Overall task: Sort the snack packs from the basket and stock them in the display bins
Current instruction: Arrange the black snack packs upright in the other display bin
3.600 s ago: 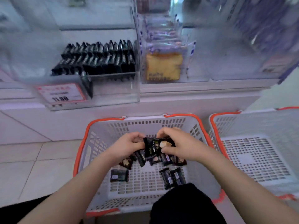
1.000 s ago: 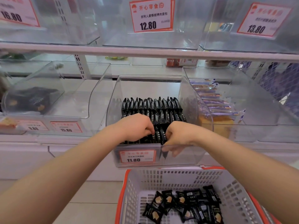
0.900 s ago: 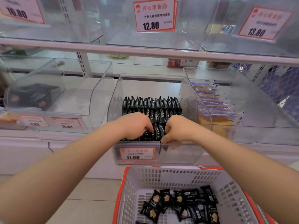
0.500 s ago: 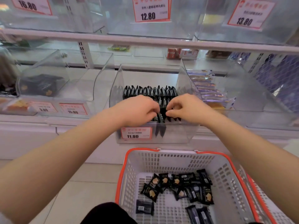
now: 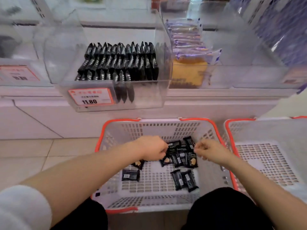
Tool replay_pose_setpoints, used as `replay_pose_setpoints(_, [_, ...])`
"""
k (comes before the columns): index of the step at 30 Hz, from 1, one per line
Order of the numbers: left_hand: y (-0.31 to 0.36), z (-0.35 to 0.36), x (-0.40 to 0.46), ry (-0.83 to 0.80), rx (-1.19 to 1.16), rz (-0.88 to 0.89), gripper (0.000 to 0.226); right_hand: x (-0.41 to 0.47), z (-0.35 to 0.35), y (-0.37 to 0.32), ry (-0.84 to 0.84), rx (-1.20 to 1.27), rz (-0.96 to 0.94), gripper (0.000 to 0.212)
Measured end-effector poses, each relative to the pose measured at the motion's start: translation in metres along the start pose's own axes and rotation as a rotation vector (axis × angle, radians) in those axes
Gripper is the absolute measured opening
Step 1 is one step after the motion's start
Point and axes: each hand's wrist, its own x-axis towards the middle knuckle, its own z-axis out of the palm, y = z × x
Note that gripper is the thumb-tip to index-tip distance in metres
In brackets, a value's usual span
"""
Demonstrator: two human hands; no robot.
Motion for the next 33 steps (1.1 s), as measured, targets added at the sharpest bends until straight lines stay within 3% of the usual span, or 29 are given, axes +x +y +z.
replay_pose_setpoints(6, [-0.007,0.086,0.077,-0.257,-0.158,-0.091,0.030,0.043,0.055,0.076,-0.212,-0.086,0.178,0.017])
replay_pose_setpoints(12, [-0.014,0.143,0.122,-0.434,-0.198,-0.211,0.030,0.093,0.095,0.125,-0.235,-0.222,0.309,0.034])
replay_pose_setpoints(15, [-0.019,0.156,0.140,-0.409,-0.205,-0.313,0.036,0.109,0.113,0.140,-0.143,-0.252,0.319,0.049])
replay_pose_setpoints(18, [-0.023,0.167,0.156,-0.242,-0.124,-0.376,0.042,0.122,0.131,0.140,-0.054,-0.405,0.315,0.063])
replay_pose_setpoints(21, [-0.030,0.178,0.168,-0.086,-0.170,-0.464,0.048,0.134,0.147,0.140,0.026,-0.389,0.341,0.064])
replay_pose_setpoints(25, [-0.041,0.189,0.183,0.029,-0.281,-0.562,0.044,0.139,0.157,0.146,0.070,-0.366,0.299,0.049])
replay_pose_setpoints(29, [-0.046,0.192,0.202,0.017,-0.273,-0.690,0.045,0.132,0.165,0.154,0.063,-0.327,0.252,0.049])
replay_pose_setpoints(33, [-0.052,0.194,0.220,-0.089,-0.279,-0.715,0.043,0.129,0.157,0.150,0.196,0.073,0.264,0.067])
